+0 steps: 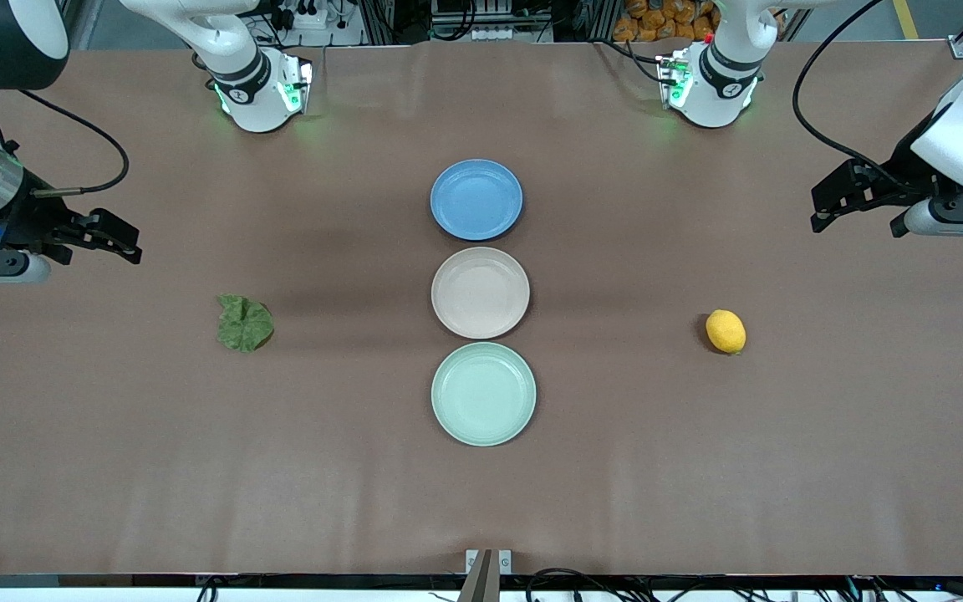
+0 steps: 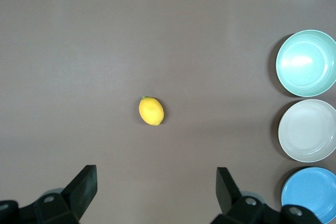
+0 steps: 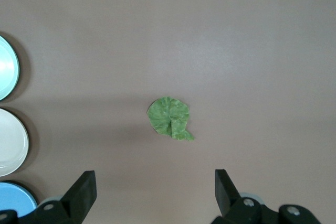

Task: Place lemon and lettuce in plates
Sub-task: 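Move the right gripper to the lettuce while the left gripper approaches the lemon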

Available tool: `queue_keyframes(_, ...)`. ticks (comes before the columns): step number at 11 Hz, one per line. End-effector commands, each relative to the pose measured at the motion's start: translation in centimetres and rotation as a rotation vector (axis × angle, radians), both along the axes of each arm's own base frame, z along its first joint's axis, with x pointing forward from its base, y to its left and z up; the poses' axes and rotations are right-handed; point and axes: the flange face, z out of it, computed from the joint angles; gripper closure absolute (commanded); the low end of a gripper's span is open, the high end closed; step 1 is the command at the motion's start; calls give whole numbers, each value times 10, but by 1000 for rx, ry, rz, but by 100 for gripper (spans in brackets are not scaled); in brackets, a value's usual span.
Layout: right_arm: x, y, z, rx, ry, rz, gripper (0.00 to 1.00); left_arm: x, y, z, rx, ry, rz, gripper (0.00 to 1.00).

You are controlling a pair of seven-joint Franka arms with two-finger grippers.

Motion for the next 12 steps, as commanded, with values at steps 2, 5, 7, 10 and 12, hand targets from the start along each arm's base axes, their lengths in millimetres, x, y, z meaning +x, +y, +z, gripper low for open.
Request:
queue_keyframes(2,7,36,-9,15,-13,38,0,-5,2,8,21,-6,-21,0)
queue_keyframes(5,7,32,-10,14,-3,32,0,-4,0,4,22,0,-17,0)
queue_keyframes(7,8,25,-32,12,22,21,0,-1,1,-5,21,19,-8,0)
queue_keyframes(10,14,25,-114,11,22,19,0,15,-3,-44,26,87,-10,0)
queue_keyframes(12,14,24,-185,2,25,16,0,23,-1,-76,24,114,-7,0)
